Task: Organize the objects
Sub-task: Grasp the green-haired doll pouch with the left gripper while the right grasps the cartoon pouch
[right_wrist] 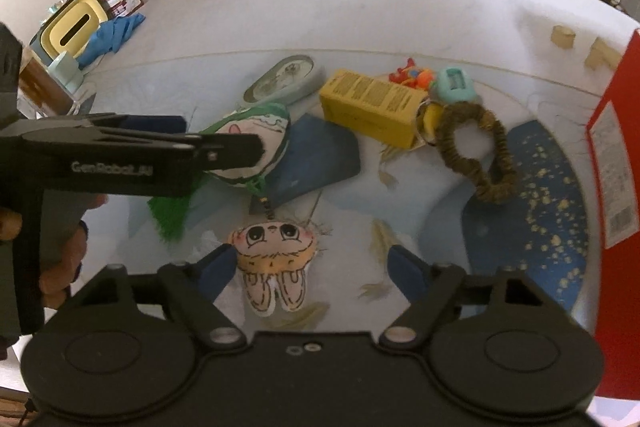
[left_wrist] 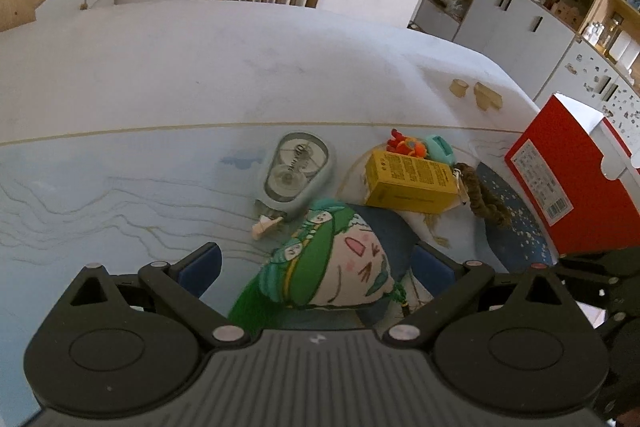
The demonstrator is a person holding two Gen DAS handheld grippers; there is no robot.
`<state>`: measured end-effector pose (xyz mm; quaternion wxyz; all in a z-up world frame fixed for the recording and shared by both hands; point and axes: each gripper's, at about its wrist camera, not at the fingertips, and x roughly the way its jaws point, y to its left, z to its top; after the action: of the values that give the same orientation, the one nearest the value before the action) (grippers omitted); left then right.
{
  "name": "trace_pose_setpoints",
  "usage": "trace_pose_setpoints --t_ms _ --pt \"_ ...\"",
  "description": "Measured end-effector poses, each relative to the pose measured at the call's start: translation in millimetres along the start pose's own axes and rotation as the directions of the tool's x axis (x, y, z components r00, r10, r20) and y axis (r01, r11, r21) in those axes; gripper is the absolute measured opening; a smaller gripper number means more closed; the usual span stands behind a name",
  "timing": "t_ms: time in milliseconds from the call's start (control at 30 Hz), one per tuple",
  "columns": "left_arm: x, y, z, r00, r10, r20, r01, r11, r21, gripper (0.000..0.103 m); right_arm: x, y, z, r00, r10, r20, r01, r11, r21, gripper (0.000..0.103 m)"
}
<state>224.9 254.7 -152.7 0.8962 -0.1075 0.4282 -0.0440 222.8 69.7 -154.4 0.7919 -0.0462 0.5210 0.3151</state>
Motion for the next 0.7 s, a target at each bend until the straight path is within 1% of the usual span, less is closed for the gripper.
trace_pose_setpoints --t_ms 100,133,200,233,267,300,367,433,600,700 --pt "5 -4 -1 1.000 0.010 -0.005 -0.010 1.000 0.016 0.101 4 4 0 1.000 0.007 0.000 -0.007 1.000 -0.005 0.080" --pt "6 -4 -1 1.000 0.015 -0.003 -0.015 1.000 0.015 0.098 4 5 1 1.000 0.006 0.002 -0.006 1.000 -0.011 0.079" --pt "9 -3 -1 1.000 0.019 -0.007 -0.019 1.000 0.007 0.093 5 7 3 1.000 0.006 0.008 -0.006 1.000 -0.013 0.073" --pt "10 -3 -2 1.000 0.024 -0.008 -0.024 1.000 0.008 0.090 5 7 3 1.000 0.005 0.010 -0.005 1.000 -0.010 0.071" --pt "10 -4 -3 0.999 0.032 -0.006 -0.032 0.999 0.014 0.085 5 8 3 1.000 0.004 0.013 -0.004 1.000 -0.011 0.067" --pt "10 -5 -3 0.999 0.034 -0.004 -0.034 0.999 0.021 0.082 5 8 3 1.000 0.005 0.015 -0.004 1.000 -0.015 0.063" --pt "8 -7 -4 1.000 0.026 0.006 -0.026 0.999 0.024 0.074 5 10 3 1.000 -0.007 0.021 0.007 1.000 -0.024 0.057" --pt "7 -9 -4 0.999 0.031 0.014 -0.031 0.999 0.034 0.069 5 11 2 1.000 -0.017 0.025 0.018 0.999 -0.029 0.053" --pt "5 -11 -4 0.999 0.036 0.018 -0.037 0.999 0.035 0.062 3 7 2 0.999 -0.023 0.034 0.024 1.000 -0.008 0.037" --pt "3 -10 -3 0.999 0.036 0.020 -0.037 0.999 0.024 0.061 -2 5 0 0.998 -0.035 0.047 0.035 0.999 -0.006 0.035"
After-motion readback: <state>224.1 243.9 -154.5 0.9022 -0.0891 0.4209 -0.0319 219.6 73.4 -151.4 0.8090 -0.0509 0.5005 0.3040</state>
